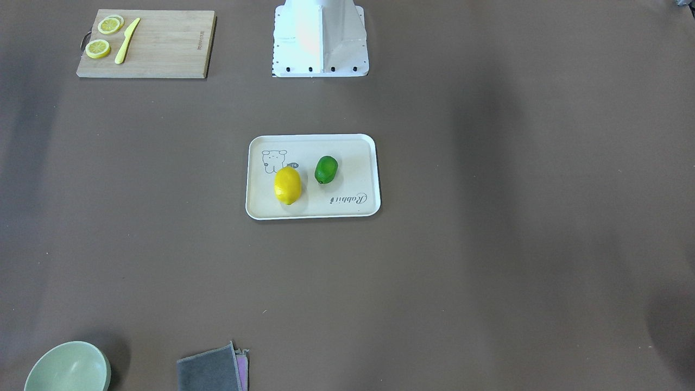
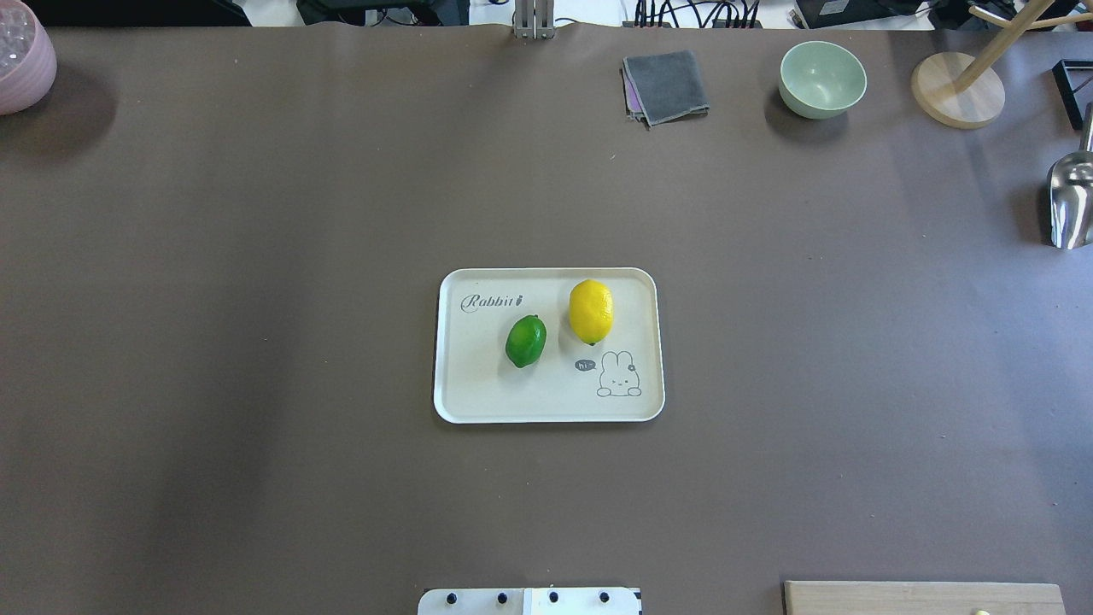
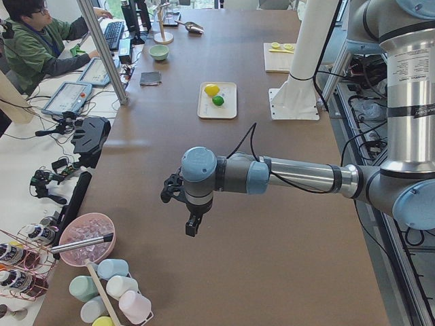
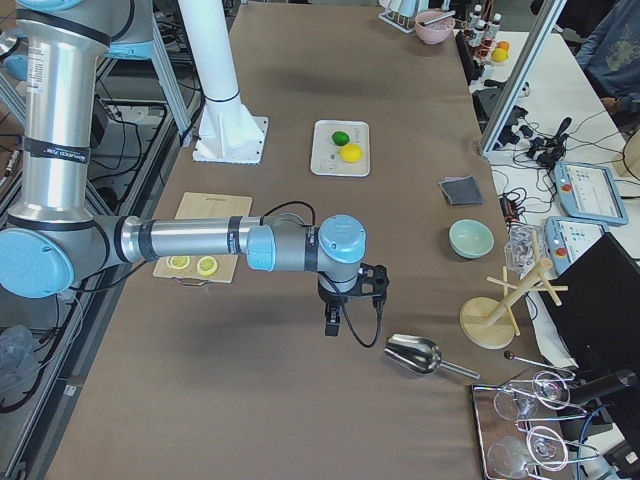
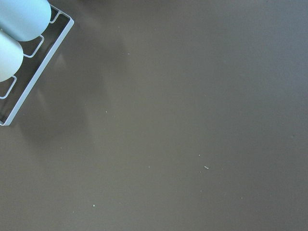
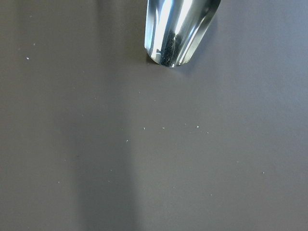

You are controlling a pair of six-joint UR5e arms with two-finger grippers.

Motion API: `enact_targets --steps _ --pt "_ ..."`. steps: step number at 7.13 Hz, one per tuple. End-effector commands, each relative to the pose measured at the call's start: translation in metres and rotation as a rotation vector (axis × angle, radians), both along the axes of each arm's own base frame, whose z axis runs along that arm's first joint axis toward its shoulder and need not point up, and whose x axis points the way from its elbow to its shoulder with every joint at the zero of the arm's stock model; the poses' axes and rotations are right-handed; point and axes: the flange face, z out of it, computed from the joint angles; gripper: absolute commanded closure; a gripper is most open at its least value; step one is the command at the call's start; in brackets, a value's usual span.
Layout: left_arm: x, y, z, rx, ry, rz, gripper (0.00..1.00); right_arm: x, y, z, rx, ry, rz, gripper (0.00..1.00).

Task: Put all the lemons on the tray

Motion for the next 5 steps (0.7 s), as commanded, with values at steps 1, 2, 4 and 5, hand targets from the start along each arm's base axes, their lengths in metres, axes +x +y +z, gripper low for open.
enact_targets --steps 1,2,4,5 --pt "0.0001 0.0 -0.0001 0.0 0.001 0.0 0.01 -0.0026 -0.0009 -0.0009 0.002 0.0 -0.006 0.0" --pt "0.0001 0.0 -0.0008 0.002 0.001 0.0 0.01 -0.0032 -0.001 -0.0009 0.002 0.0 -0.008 0.0" --pt "0.0006 -0.0003 -0.001 0.005 -0.001 0.001 0.01 -0.0067 -0.002 -0.0024 0.004 -0.002 -0.014 0.0" --pt "0.0006 -0.0006 -0.0008 0.008 -0.001 0.002 0.01 -0.0067 -0.002 -0.0017 0.003 -0.002 -0.014 0.0"
